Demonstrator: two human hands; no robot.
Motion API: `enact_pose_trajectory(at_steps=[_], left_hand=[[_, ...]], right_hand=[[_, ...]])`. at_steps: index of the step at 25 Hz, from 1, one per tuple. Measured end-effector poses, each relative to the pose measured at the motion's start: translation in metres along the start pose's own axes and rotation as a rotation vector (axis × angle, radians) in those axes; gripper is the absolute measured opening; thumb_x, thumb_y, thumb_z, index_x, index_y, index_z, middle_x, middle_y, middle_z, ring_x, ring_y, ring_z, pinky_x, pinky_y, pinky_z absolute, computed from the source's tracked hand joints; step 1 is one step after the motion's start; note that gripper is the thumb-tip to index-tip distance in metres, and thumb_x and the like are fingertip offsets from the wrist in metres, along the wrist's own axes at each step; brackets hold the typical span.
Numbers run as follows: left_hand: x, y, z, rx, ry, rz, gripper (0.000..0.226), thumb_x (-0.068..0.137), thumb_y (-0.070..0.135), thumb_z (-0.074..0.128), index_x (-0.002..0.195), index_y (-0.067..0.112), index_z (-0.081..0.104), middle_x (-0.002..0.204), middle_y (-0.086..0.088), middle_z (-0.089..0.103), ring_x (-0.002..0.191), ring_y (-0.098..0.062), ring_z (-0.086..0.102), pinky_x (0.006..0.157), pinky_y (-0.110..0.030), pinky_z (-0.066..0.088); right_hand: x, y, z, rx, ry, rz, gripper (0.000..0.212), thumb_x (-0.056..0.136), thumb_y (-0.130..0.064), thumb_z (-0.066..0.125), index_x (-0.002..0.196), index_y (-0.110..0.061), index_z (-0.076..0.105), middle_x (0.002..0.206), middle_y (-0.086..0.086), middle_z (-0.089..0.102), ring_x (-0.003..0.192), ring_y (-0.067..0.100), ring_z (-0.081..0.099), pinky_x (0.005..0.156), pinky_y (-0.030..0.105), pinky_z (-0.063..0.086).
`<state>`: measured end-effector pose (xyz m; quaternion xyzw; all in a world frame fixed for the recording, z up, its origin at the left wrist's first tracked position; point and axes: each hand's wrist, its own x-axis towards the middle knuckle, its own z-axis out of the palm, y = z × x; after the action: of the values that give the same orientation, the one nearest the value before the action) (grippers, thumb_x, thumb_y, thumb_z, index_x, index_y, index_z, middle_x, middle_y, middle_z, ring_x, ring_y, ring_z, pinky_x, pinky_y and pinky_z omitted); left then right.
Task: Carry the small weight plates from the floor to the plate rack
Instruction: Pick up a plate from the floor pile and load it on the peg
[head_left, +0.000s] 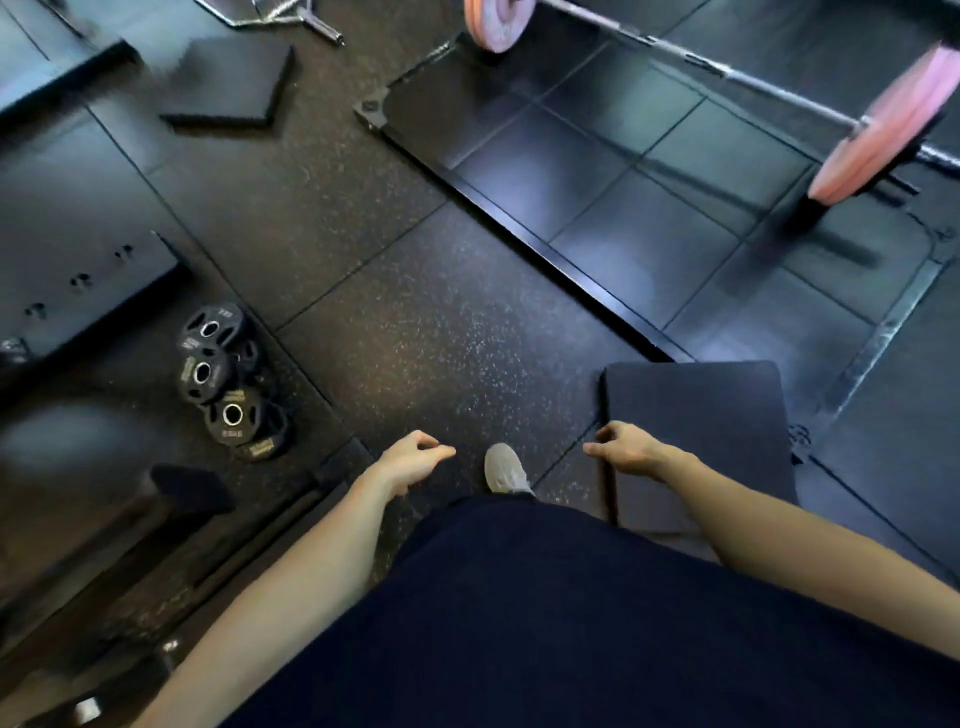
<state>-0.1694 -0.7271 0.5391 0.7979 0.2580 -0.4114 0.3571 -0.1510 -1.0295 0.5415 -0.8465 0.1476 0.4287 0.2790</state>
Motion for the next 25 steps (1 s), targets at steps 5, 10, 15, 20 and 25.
enact_pose_trajectory(at_steps=[5,10,15,20,25], left_hand=[[0.053,0.076,-0.104,-0.177,0.067,-0.034,0.042,0.087,0.050,0.060,0.124,0.030,0.053,0.134,0.001,0.050,0.117,-0.021,0.050,0.090,-0.039,0.044],[0.096,0.095,-0.187,-0.431,0.195,-0.150,0.042,0.090,0.049,0.059,0.126,0.028,0.053,0.138,-0.002,0.049,0.126,-0.024,0.047,0.098,-0.043,0.044],[0.133,0.101,-0.260,-0.788,0.371,-0.285,0.032,0.090,0.046,0.059,0.116,0.029,0.054,0.127,-0.003,0.051,0.111,-0.021,0.049,0.096,-0.042,0.045],[0.132,0.087,-0.314,-1.129,0.518,-0.501,0.031,0.089,0.047,0.060,0.113,0.029,0.053,0.122,-0.002,0.050,0.118,-0.024,0.050,0.092,-0.040,0.047],[0.135,0.042,-0.348,-1.351,0.661,-0.638,0.035,0.090,0.045,0.061,0.117,0.026,0.052,0.116,-0.001,0.052,0.114,-0.023,0.052,0.092,-0.040,0.050]], right_hand=[[0.083,-0.121,-0.087,-0.133,-0.001,-0.095,0.048,0.089,-0.037,0.061,0.124,-0.004,0.055,0.126,0.014,0.060,0.114,0.029,0.057,0.098,0.036,0.044],[0.171,-0.260,-0.130,-0.330,-0.145,-0.204,0.048,0.089,-0.038,0.061,0.124,-0.007,0.053,0.124,0.012,0.059,0.110,0.027,0.057,0.097,0.040,0.046],[0.255,-0.417,-0.149,-0.612,-0.302,-0.378,0.049,0.092,-0.035,0.057,0.131,-0.007,0.048,0.133,0.013,0.054,0.118,0.028,0.054,0.099,0.038,0.044],[0.293,-0.587,-0.130,-0.926,-0.439,-0.586,0.048,0.093,-0.038,0.056,0.127,-0.004,0.054,0.126,0.015,0.060,0.114,0.029,0.058,0.098,0.038,0.045],[0.297,-0.704,-0.057,-1.112,-0.531,-0.741,0.039,0.093,-0.037,0.055,0.107,-0.002,0.064,0.107,0.022,0.066,0.082,0.024,0.060,0.083,0.035,0.047]])
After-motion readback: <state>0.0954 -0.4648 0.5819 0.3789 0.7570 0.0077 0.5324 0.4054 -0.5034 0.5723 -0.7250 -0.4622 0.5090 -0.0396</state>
